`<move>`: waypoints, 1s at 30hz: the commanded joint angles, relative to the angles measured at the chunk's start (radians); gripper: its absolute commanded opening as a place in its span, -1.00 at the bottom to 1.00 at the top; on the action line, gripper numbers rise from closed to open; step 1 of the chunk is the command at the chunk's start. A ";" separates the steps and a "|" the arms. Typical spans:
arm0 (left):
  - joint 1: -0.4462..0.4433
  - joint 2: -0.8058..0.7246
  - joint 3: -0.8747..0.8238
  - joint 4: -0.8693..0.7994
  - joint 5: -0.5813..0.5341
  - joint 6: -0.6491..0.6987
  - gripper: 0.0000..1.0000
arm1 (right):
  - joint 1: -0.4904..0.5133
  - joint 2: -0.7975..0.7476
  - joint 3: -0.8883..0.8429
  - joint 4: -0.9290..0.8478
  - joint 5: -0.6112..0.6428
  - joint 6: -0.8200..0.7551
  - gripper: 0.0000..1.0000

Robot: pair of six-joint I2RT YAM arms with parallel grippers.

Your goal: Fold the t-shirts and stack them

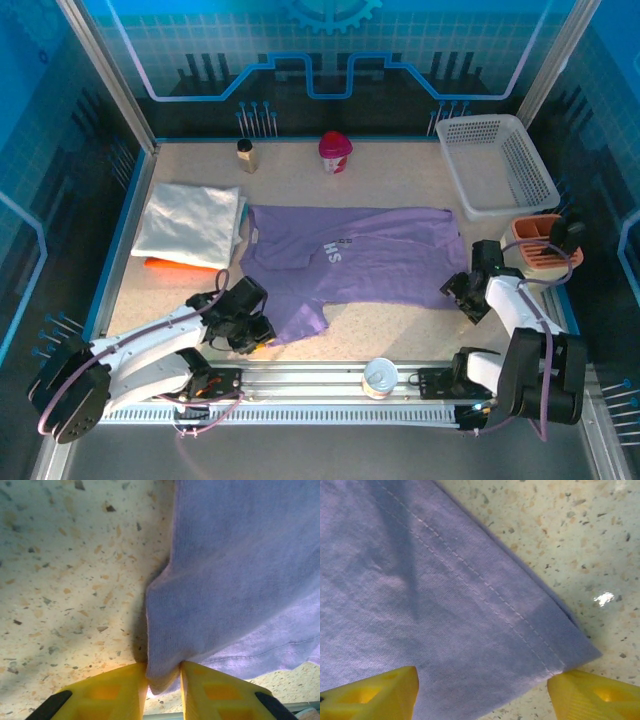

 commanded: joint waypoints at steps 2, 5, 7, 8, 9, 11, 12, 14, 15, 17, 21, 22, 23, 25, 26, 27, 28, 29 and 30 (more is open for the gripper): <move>-0.008 0.038 -0.016 0.036 -0.033 -0.004 -0.58 | -0.035 0.031 -0.024 0.004 -0.026 0.002 0.29; -0.007 0.042 -0.016 0.036 -0.035 -0.003 -0.81 | -0.035 0.049 -0.020 0.004 -0.034 0.001 0.05; -0.007 0.038 -0.011 0.014 -0.045 0.001 -0.91 | -0.036 0.061 -0.018 0.010 -0.044 -0.002 -0.15; -0.008 0.035 -0.003 -0.005 -0.054 0.009 -0.95 | -0.036 0.065 -0.019 0.014 -0.048 0.000 -0.22; -0.005 0.030 0.007 -0.028 -0.065 0.019 -0.97 | -0.036 0.071 -0.018 0.018 -0.053 0.000 -0.27; -0.003 0.024 0.029 -0.073 -0.083 0.038 -1.00 | -0.036 0.078 -0.018 0.025 -0.060 -0.004 -0.32; -0.001 0.021 0.038 -0.090 -0.089 0.049 -1.00 | -0.035 0.083 -0.017 0.026 -0.059 -0.004 -0.33; 0.005 0.013 0.047 -0.117 -0.096 0.062 -1.00 | -0.036 0.087 -0.013 0.026 -0.059 -0.006 -0.31; 0.011 0.009 0.050 -0.130 -0.096 0.068 -1.00 | -0.036 0.085 -0.012 0.026 -0.060 -0.008 -0.22; 0.024 -0.001 0.052 -0.159 -0.098 0.080 -1.00 | -0.036 0.075 -0.015 0.027 -0.064 -0.010 -0.02; 0.053 -0.040 0.067 -0.236 -0.115 0.115 -1.00 | -0.034 0.032 -0.035 0.032 -0.079 -0.014 0.08; 0.063 -0.051 0.069 -0.248 -0.117 0.121 -1.00 | -0.035 0.028 -0.038 0.033 -0.076 -0.015 0.06; 0.073 -0.062 0.071 -0.260 -0.117 0.130 -1.00 | -0.034 0.025 -0.040 0.031 -0.073 -0.015 0.02; 0.095 -0.076 0.069 -0.271 -0.113 0.144 -1.00 | -0.035 0.033 -0.038 0.031 -0.072 -0.018 -0.06; 0.105 -0.079 0.069 -0.274 -0.110 0.152 -1.00 | -0.034 0.044 -0.033 0.029 -0.071 -0.018 -0.11; 0.110 -0.078 0.070 -0.274 -0.108 0.157 -1.00 | -0.034 0.055 -0.030 0.029 -0.071 -0.018 -0.14; 0.111 -0.078 0.070 -0.272 -0.105 0.159 -1.00 | -0.034 0.065 -0.024 0.028 -0.072 -0.019 -0.16; 0.113 -0.078 0.073 -0.270 -0.105 0.162 -1.00 | -0.035 0.080 -0.019 0.027 -0.071 -0.020 -0.20; 0.114 -0.078 0.073 -0.270 -0.105 0.162 -1.00 | -0.035 0.092 -0.016 0.028 -0.072 -0.024 -0.23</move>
